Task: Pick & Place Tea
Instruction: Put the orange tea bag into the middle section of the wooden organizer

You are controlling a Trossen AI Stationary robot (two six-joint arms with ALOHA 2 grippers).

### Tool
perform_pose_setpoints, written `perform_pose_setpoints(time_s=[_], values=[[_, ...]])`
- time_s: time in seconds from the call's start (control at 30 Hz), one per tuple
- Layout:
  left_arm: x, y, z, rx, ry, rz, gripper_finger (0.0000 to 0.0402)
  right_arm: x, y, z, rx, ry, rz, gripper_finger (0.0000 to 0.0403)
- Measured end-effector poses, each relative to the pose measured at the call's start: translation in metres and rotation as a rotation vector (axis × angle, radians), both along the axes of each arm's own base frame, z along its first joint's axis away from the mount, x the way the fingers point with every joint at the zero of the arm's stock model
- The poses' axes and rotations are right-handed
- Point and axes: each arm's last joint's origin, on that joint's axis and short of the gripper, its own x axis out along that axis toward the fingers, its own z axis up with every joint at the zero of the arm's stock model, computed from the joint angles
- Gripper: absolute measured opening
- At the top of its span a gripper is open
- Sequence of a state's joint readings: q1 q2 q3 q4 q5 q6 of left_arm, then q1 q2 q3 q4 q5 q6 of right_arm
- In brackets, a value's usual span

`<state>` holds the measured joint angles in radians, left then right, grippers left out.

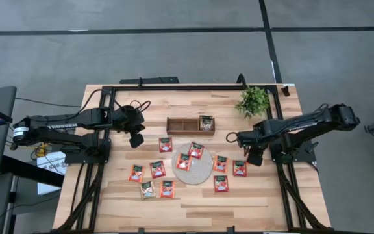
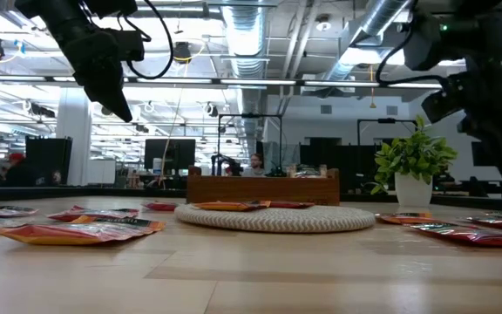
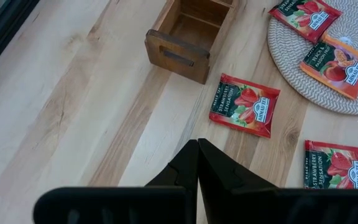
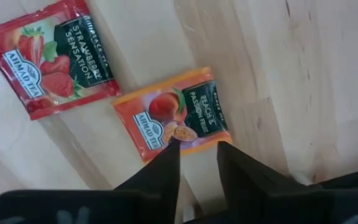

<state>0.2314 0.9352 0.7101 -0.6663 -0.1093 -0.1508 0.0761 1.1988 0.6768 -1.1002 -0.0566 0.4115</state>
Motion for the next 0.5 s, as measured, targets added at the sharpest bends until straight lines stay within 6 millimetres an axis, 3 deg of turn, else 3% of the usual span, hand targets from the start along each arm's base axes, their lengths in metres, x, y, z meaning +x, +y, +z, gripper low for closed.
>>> perform_pose_setpoints(time_s=[0.23, 0.5], values=[[0.001, 0.0, 0.001, -0.012, -0.014, 0.018, 0.0, -0.004, 0.0, -0.011, -0.003, 0.006, 0.0, 0.0158], [0.002, 0.0, 0.002, -0.009, -0.031, 0.019, 0.0, -0.005, -0.01, -0.016, -0.019, 0.002, -0.133, 0.0135]])
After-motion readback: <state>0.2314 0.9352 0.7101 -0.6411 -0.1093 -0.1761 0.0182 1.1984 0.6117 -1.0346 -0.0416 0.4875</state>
